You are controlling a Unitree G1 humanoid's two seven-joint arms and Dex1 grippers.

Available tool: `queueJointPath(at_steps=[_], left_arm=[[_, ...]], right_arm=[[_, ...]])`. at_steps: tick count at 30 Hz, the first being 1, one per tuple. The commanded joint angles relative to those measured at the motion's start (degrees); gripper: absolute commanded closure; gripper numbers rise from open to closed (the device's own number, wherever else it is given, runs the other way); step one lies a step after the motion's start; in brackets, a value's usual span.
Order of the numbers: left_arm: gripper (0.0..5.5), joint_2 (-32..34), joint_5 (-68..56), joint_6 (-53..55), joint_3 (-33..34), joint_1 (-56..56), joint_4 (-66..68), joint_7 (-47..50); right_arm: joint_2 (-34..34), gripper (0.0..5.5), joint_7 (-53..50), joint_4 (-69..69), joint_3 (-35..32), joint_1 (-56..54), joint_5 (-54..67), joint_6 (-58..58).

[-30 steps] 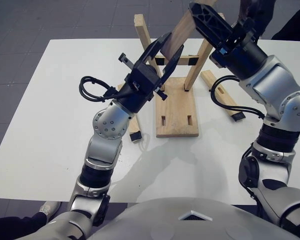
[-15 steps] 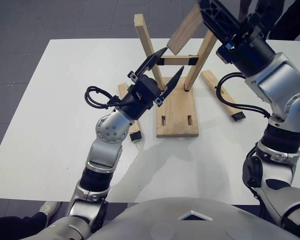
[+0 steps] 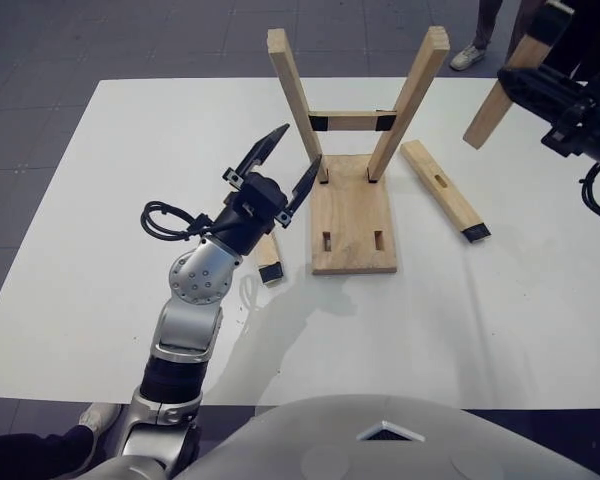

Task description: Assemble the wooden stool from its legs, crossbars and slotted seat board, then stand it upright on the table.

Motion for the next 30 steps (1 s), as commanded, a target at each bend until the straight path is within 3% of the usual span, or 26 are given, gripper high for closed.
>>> queueJointPath(at_steps=[1,9,13,18,30], left_arm=[[2.88,-1.8,2.0,1.8,-0.9,1.2,1.0,2.2],[2.88,-2.7,2.6,3.5,-0.6,3.1,-0.3,3.2],[2.88,-3.3,2.9,3.9,-1.0,3.1,-0.4,3.7],[2.88,-3.5,2.9,4.0,-1.0,3.9,-0.9,3.8],[2.88,-3.7,2.5,4.1,-1.8,4.4,-0.9,3.6]], right_arm=[[2.7,5.09,2.4,5.0,8.2,1.6,-14.4,-10.0],[9.3,5.09,2.2,22.0,9.2,-1.2,-26.8,-19.0],[14.0,5.09,0.1,28.5,5.3,-4.7,-27.1,-22.2],[17.8,5.09,-1.1,27.4,1.4,-2.2,-26.7,-23.9],[23.5,5.09,-0.3,31.4,1.5,-1.0,-29.6,-27.1]])
